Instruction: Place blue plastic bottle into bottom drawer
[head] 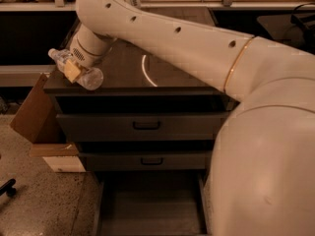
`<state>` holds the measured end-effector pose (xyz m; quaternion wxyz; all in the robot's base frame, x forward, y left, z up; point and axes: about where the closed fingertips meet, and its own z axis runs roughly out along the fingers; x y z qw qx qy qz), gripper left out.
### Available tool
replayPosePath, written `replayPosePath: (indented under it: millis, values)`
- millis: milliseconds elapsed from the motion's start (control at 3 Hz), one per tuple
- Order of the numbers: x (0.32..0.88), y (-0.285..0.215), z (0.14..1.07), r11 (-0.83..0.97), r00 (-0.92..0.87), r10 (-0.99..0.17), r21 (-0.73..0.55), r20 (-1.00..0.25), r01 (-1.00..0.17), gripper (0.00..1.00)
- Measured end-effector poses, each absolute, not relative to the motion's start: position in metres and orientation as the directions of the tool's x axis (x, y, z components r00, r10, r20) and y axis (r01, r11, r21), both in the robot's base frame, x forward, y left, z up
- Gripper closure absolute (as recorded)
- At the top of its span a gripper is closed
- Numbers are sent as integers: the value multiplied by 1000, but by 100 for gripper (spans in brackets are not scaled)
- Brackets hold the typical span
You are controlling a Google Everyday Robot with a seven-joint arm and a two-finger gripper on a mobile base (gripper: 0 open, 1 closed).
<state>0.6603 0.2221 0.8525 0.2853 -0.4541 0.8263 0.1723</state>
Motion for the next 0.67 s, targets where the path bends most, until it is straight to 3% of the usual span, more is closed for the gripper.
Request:
replayPosePath:
  millis: [667]
  values:
    - [635,181,875,416,-281,-646,-18,-709,-909,100]
